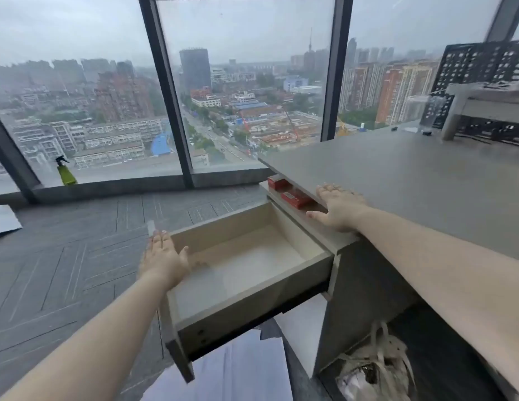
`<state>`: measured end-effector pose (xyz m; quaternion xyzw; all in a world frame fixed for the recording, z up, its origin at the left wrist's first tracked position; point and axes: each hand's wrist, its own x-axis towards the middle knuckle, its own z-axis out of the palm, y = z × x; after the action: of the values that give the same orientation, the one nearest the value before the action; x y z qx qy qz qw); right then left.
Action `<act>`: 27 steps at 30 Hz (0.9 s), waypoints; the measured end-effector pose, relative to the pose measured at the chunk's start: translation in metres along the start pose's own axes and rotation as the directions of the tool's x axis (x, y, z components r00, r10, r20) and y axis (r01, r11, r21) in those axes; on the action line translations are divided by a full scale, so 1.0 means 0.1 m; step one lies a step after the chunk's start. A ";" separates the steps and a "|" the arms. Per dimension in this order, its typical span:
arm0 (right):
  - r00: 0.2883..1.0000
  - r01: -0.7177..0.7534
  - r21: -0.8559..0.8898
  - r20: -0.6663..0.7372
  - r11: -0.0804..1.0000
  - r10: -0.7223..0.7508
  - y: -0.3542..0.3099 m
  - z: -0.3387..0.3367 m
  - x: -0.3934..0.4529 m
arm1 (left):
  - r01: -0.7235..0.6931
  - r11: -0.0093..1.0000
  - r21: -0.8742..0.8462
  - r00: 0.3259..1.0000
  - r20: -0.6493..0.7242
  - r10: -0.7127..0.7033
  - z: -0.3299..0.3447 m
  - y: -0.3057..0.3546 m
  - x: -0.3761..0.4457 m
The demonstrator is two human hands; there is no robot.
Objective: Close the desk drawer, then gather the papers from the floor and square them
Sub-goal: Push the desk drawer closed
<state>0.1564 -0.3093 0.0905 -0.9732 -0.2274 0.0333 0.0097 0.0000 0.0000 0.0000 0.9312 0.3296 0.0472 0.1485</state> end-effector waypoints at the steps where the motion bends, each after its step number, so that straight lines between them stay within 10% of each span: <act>1: 1.000 0.000 -0.014 0.003 1.000 0.000 0.00 0.00 -0.04 | 0.062 0.998 -0.008 0.997 0.043 -0.062 0.01 -0.08 -0.07; 14: 1.000 0.014 -0.044 -0.004 0.999 -0.014 -0.01 0.00 0.03 | 0.222 0.900 -0.374 0.974 0.125 -0.188 0.19 -0.12 -0.20; 27: 0.998 0.063 0.031 -0.009 0.998 -0.063 0.00 -0.06 0.19 | 0.007 0.780 -0.626 0.971 0.189 0.143 0.52 0.74 -0.01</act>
<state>0.1742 -0.3006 0.0952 -0.9654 -0.2573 0.0329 0.0270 0.0532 -0.0687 -0.0266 0.8404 0.2427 0.0522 0.4818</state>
